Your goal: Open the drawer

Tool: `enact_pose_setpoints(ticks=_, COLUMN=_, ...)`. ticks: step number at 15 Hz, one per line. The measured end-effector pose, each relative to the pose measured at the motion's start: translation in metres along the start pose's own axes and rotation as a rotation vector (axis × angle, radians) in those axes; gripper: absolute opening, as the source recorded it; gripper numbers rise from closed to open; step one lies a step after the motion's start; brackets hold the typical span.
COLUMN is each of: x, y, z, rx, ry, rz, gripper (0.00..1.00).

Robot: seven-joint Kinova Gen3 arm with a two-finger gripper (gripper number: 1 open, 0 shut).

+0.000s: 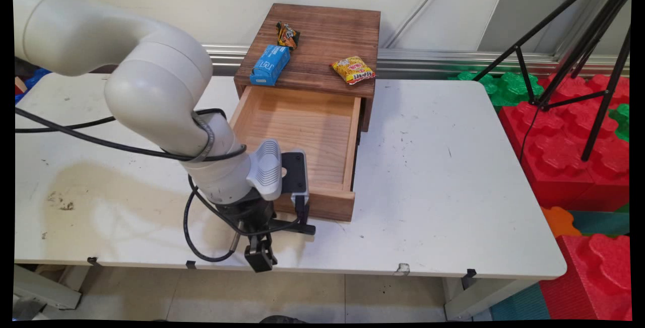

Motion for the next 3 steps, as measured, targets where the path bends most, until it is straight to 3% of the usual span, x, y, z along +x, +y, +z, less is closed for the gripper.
enact_pose_setpoints(ticks=3, x=-0.0016, y=0.0035, z=-0.0015, rx=-0.003, ry=-0.001, rz=0.008, gripper=1.0)
